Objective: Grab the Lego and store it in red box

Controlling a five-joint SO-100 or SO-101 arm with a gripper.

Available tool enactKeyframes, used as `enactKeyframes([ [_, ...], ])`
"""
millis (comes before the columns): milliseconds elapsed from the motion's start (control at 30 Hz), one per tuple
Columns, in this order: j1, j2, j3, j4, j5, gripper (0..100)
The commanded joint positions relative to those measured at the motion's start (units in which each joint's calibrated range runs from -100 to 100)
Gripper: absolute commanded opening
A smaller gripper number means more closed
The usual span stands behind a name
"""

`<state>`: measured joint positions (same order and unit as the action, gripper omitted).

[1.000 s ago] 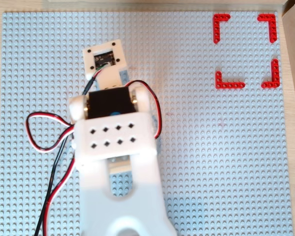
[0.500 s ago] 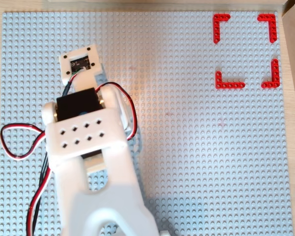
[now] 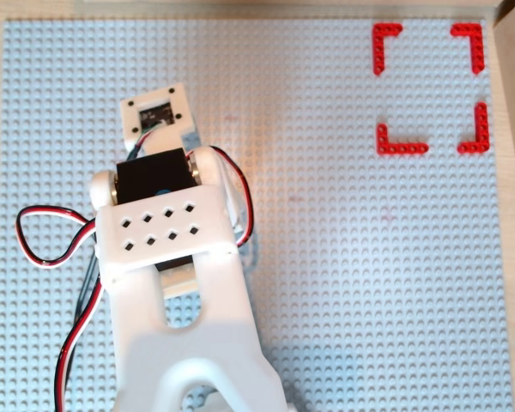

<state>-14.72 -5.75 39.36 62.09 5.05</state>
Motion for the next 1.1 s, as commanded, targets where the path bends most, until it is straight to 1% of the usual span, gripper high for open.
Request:
enactKeyframes([
  [0,0.0,-0.1,-0.5,0.5,0.2,15],
  [133,0.0,-0.1,-0.4,0.5,0.2,9],
  [600,-0.1,-0.8,-0.5,0.6,0.3,8],
  [1067,0.1,-8.1,-17.1,17.6,0.4,8],
])
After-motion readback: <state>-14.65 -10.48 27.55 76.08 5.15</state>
